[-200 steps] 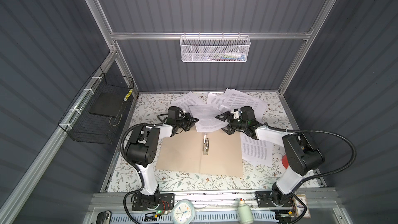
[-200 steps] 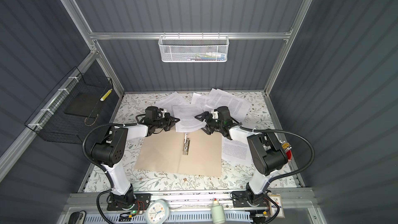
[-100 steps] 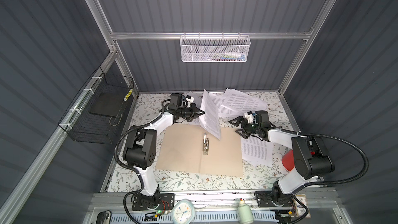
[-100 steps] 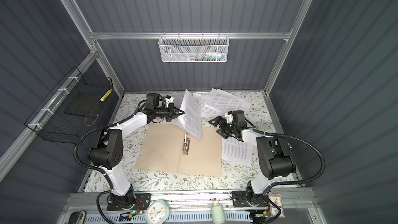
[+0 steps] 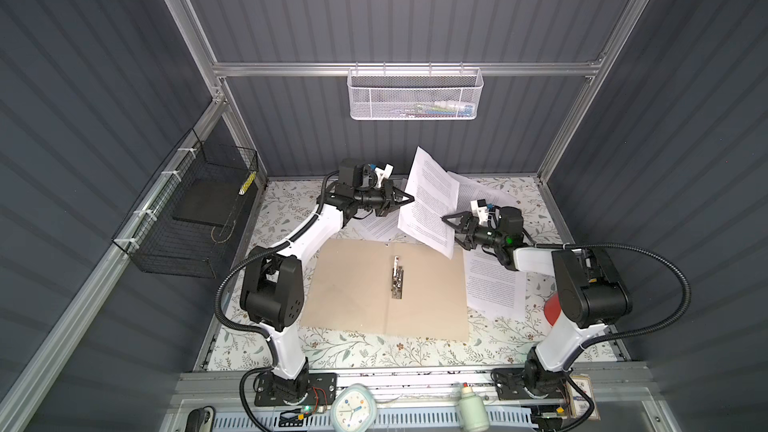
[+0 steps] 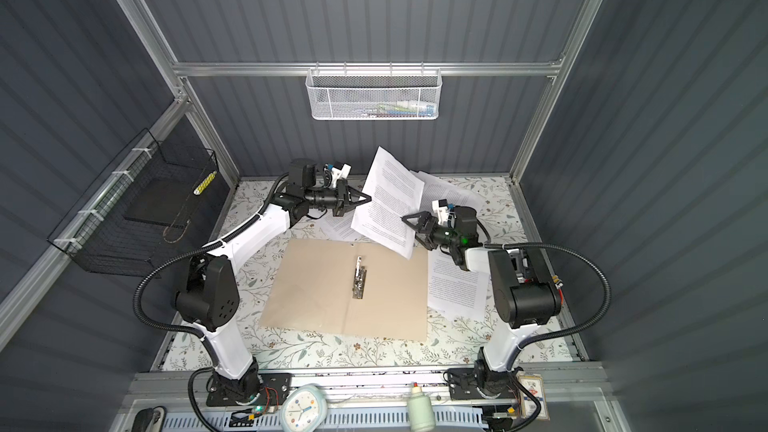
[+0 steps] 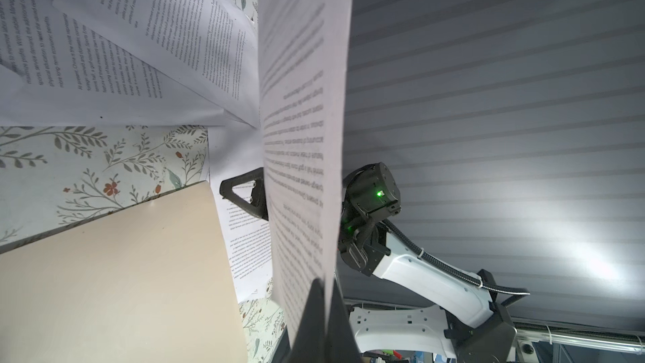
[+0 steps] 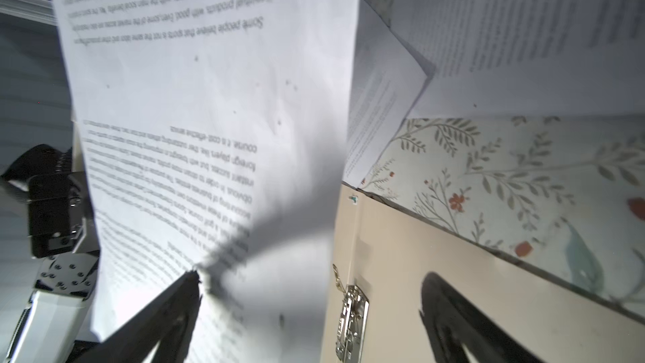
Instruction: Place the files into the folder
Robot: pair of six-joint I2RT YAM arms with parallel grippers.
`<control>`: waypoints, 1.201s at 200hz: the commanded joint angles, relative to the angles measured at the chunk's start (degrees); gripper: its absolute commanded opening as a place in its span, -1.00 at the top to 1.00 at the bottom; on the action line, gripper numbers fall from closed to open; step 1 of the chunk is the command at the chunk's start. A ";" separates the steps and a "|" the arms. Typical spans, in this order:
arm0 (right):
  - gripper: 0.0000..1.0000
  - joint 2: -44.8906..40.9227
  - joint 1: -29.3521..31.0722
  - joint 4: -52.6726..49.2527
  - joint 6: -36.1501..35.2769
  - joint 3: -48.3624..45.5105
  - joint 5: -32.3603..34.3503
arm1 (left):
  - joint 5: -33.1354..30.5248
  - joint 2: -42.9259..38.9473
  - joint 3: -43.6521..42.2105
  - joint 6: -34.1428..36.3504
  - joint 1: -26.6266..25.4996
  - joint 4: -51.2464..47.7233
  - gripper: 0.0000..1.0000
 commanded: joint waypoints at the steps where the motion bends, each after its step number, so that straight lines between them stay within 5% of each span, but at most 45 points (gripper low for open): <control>1: -0.95 2.79 -0.41 18.76 9.13 -0.31 -4.70 | 1.44 -1.83 -0.92 -1.54 -0.01 -0.27 1.00; 26: -0.73 5.16 -0.50 24.80 14.33 1.32 -5.99 | 1.17 -2.40 -2.03 -0.18 0.00 -1.70 1.00; 72: -0.43 4.40 -0.50 22.38 13.32 1.26 -6.29 | -3.61 -3.69 -1.06 8.91 0.81 -13.45 1.00; 152: -0.01 4.76 0.03 23.24 14.64 0.66 -6.40 | -2.66 -5.15 -4.93 7.78 2.18 -9.81 1.00; 171: 0.25 4.66 0.29 22.84 14.50 0.56 -6.35 | -2.53 -5.39 -5.48 7.47 2.42 -8.99 1.00; 199: 0.94 4.41 0.55 22.34 14.24 0.08 -6.65 | -3.23 -6.12 -8.17 8.24 3.00 -9.52 1.00; 213: 1.00 3.96 0.64 21.11 13.66 -0.34 -6.58 | -7.34 -7.66 -9.42 11.34 3.96 -13.91 0.37; 224: 1.00 3.02 0.64 18.76 12.30 -0.71 -6.32 | -14.45 -9.36 -9.83 16.26 4.30 -21.30 -0.39; 240: 1.00 0.84 0.63 11.26 8.53 -0.73 -5.08 | -22.60 -12.12 -12.30 20.62 4.31 -27.36 -0.87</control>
